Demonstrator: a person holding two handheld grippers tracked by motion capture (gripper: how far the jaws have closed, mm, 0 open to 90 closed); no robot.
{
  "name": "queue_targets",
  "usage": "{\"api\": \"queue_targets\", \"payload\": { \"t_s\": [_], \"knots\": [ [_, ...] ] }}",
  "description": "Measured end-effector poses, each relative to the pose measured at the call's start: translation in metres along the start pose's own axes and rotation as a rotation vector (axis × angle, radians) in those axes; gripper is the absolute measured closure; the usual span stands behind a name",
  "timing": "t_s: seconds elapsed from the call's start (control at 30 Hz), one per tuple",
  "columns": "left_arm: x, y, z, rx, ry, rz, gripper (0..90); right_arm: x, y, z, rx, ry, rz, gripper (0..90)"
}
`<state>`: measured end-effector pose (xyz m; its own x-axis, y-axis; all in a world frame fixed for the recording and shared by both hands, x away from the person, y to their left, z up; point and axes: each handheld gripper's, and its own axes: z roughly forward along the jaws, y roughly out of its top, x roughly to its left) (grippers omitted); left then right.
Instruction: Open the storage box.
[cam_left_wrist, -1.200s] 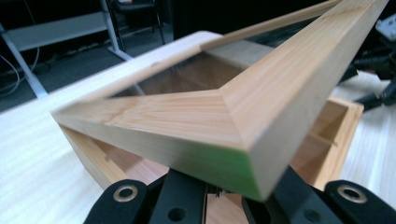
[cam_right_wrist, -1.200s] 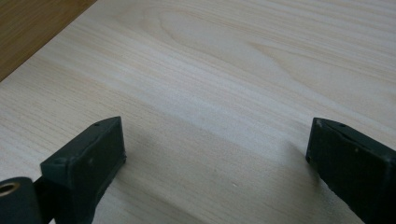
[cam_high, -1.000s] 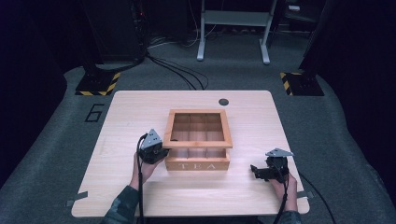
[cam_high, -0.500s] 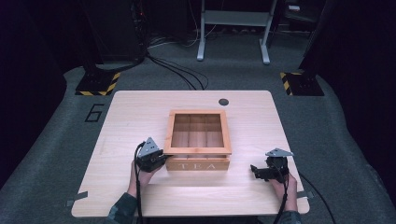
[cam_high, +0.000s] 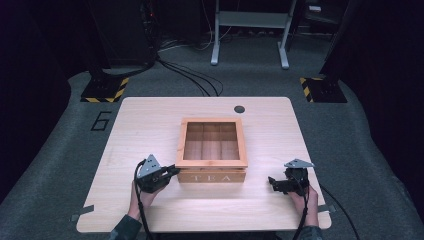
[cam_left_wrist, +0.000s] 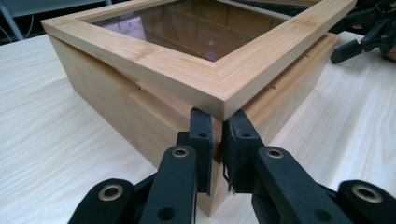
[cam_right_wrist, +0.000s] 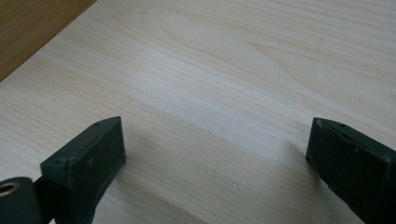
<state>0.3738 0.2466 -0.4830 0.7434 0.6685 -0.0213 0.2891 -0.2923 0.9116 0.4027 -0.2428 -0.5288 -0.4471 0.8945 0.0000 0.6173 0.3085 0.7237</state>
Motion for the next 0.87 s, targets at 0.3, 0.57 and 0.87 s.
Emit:
{"api": "queue_targets", "payload": {
  "t_s": [0.3, 0.57, 0.87],
  "knots": [
    [0.002, -0.036, -0.014, 0.102, 0.061, -0.063, 62.3, 0.0, 0.0, 0.0, -0.004, -0.002, 0.002, 4.0],
    [0.009, -0.051, -0.021, 0.202, 0.125, -0.103, 26.1, 0.0, 0.0, 0.0, -0.001, -0.002, 0.004, 3.9],
    [0.011, -0.058, -0.02, 0.263, 0.149, -0.11, 10.3, 0.0, 0.0, 0.0, -0.001, -0.002, 0.003, 3.9]
  ]
}}
